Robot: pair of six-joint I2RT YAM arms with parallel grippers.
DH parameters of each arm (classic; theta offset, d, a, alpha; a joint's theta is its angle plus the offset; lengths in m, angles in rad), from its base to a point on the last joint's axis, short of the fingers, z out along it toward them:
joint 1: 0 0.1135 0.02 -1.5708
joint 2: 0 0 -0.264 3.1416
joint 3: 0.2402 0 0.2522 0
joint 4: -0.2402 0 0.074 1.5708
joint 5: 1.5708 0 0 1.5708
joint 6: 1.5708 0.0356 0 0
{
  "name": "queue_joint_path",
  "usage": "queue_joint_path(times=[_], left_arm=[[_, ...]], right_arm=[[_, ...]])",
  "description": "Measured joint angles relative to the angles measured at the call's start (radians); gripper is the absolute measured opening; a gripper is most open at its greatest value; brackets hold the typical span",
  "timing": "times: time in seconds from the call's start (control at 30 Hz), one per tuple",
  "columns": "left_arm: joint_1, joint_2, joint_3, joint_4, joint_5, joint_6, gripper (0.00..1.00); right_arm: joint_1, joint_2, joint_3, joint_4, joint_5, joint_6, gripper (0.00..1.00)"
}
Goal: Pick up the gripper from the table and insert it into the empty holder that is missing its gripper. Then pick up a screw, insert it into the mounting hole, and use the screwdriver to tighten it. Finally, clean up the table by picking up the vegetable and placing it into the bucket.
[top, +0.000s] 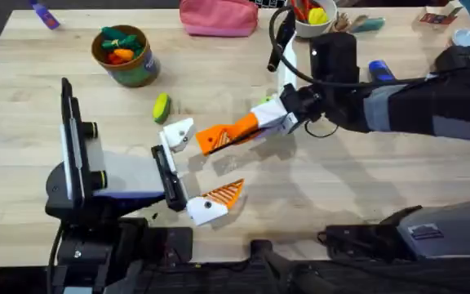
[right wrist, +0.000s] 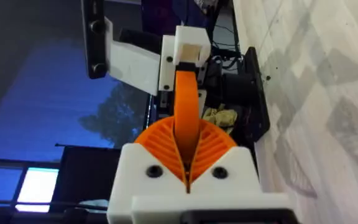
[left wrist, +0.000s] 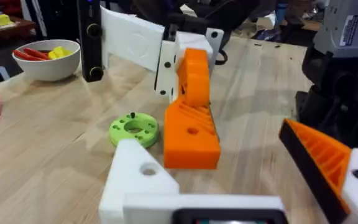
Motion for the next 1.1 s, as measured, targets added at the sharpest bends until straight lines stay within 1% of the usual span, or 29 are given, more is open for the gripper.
queue_joint_path(times=[0.13, 0.43, 0.87, 1.1], left_arm=[[0.000, 0.000, 0.000, 0.000, 0.000, 0.000, 0.985], [0.000, 0.000, 0.000, 0.000, 0.000, 0.000, 0.985], [0.000, 0.000, 0.000, 0.000, -0.002, 0.000, 0.985], [0.000, 0.000, 0.000, 0.000, 0.000, 0.001, 0.985]], right_arm=[[0.009, 0.007, 0.002, 0.002, 0.006, 0.000, 0.009], [0.046, 0.074, 0.045, 0.002, 0.007, 0.000, 0.009], [0.049, 0.076, 0.060, 0.025, 0.006, 0.000, 0.009], [0.067, 0.076, 0.075, 0.040, 0.010, 0.001, 0.009]])
